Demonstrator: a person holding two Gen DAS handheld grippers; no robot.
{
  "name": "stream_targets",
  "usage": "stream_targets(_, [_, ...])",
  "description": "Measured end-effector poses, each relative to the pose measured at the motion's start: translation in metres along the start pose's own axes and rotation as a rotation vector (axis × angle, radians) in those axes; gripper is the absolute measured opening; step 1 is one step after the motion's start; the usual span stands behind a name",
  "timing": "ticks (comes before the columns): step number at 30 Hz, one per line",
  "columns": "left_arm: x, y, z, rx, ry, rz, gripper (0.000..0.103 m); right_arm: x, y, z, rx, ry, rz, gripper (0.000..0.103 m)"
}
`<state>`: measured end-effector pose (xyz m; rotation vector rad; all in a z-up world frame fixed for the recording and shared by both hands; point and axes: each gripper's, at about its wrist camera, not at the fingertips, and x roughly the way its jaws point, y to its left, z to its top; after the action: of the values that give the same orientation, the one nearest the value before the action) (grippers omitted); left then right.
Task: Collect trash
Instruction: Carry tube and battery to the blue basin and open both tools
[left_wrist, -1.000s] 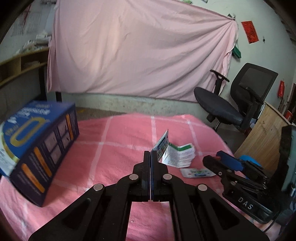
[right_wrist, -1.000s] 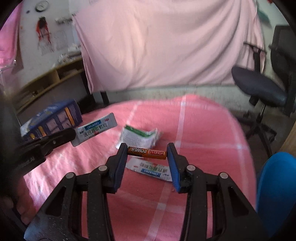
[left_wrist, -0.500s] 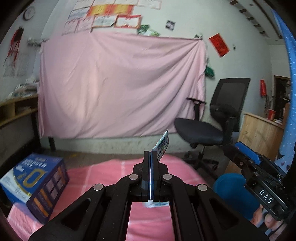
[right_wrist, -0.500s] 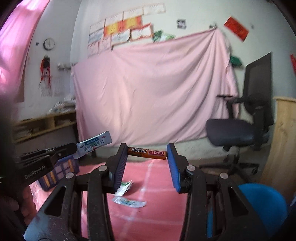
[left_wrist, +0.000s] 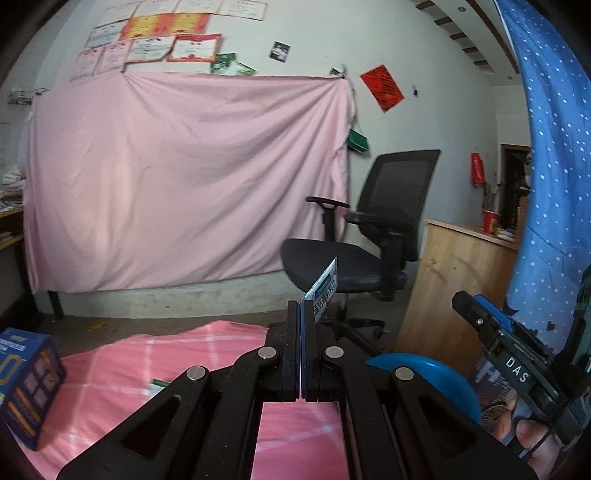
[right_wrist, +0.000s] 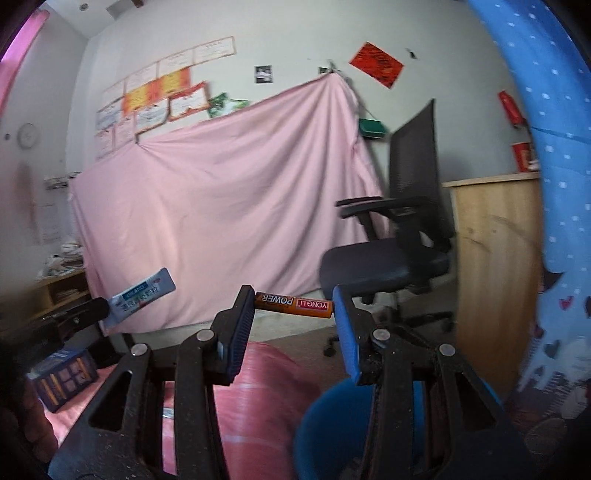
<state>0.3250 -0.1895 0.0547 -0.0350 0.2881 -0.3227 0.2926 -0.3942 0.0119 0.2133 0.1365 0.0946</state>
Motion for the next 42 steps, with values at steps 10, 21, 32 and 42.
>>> stream_targets(10, [0.048, -0.044, -0.021, -0.037, 0.146, -0.102, 0.000, 0.009, -0.063, -0.022, 0.086, 0.196, -0.072, 0.069])
stream_targets(21, [0.084, -0.065, -0.048, -0.083, 0.297, -0.158, 0.000, 0.027, -0.086, -0.039, 0.167, 0.329, -0.091, 0.069])
stream_targets(32, [0.103, -0.072, -0.061, -0.093, 0.387, -0.171, 0.000, 0.031, -0.094, -0.048, 0.197, 0.382, -0.109, 0.069])
stream_targets(42, [0.117, -0.064, -0.068, -0.156, 0.459, -0.160, 0.001, 0.040, -0.099, -0.059, 0.214, 0.430, -0.115, 0.070])
